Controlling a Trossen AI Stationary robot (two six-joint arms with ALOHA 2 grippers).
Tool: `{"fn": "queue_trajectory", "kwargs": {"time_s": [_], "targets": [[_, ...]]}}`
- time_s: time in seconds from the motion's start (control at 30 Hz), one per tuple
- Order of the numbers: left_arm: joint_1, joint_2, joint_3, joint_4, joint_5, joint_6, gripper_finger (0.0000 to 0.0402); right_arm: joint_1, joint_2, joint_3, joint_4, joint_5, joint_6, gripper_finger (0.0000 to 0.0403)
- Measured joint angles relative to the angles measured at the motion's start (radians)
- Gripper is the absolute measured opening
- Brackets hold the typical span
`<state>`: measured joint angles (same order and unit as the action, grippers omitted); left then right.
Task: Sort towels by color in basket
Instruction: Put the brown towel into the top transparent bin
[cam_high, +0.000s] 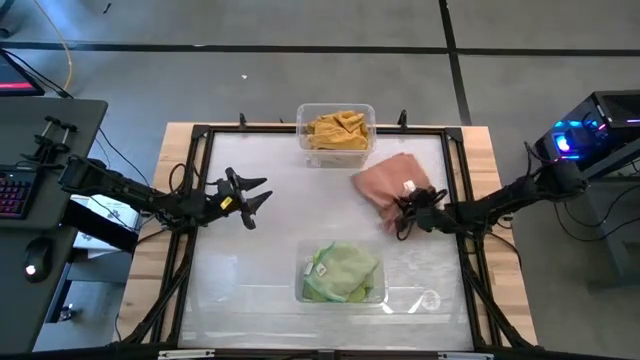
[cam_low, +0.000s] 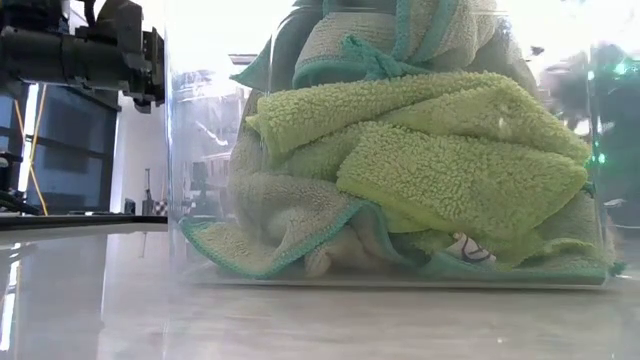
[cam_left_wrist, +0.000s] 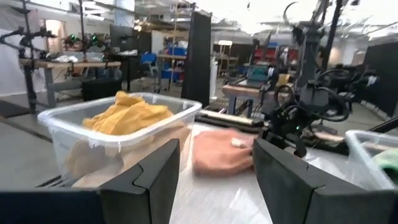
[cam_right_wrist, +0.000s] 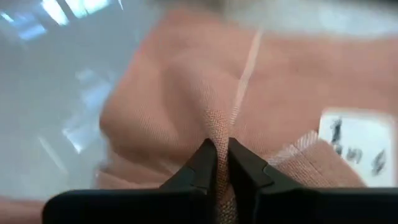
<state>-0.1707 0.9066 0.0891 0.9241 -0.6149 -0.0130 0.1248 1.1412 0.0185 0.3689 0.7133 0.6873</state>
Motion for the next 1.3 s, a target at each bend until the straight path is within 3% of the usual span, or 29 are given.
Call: {"fn": "queue_trajectory", "kwargs": {"time_s": [0.1, 0.2, 0.4, 0.5, 0.63, 0.83, 0.97, 1.1, 1.3], "targets": [[-0.001, 0.0, 0.0, 0.018, 0.012, 0.02, 0.0188, 0.036, -0.009, 0.081, 0.038, 0.076, -0.159, 0.0017], [-0.001, 0.0, 0.0, 0.018, 0.017, 0.027, 0.0188, 0.015, -0.027, 0.227, -0.027, 0.081, -0.398, 0.0008], [0.0, 0.0, 0.0, 0.016, 0.023, 0.036, 0.0188, -0.1, -0.029, 0.644, -0.436, 0.066, -0.686, 0.0013], [0.0, 0.0, 0.0, 0.009, 0.03, 0.036, 0.0188, -0.182, -0.01, 0.83, -0.55, -0.036, -0.807, 0.0009], [0.0, 0.0, 0.0, 0.001, 0.03, 0.036, 0.0188, -0.329, 0.046, 1.009, -0.568, -0.299, -1.005, 0.0008], [0.0, 0.003, 0.0, -0.007, 0.029, 0.033, 0.0188, -0.538, 0.258, 1.304, -0.747, -0.39, -1.116, 0.0007], [0.001, 0.003, 0.0, -0.007, 0.027, 0.033, 0.0188, -0.638, 0.464, 1.48, -0.795, -0.594, -1.111, 0.0007], [0.001, 0.003, 0.0, -0.014, 0.027, 0.025, 0.0188, -0.671, 0.657, 1.63, -0.863, -0.69, -1.08, 0.0009], [0.001, 0.003, 0.0, -0.015, 0.027, 0.024, 0.0188, -0.67, 0.865, 1.797, -1.035, -0.711, -1.073, 0.0023]]}}
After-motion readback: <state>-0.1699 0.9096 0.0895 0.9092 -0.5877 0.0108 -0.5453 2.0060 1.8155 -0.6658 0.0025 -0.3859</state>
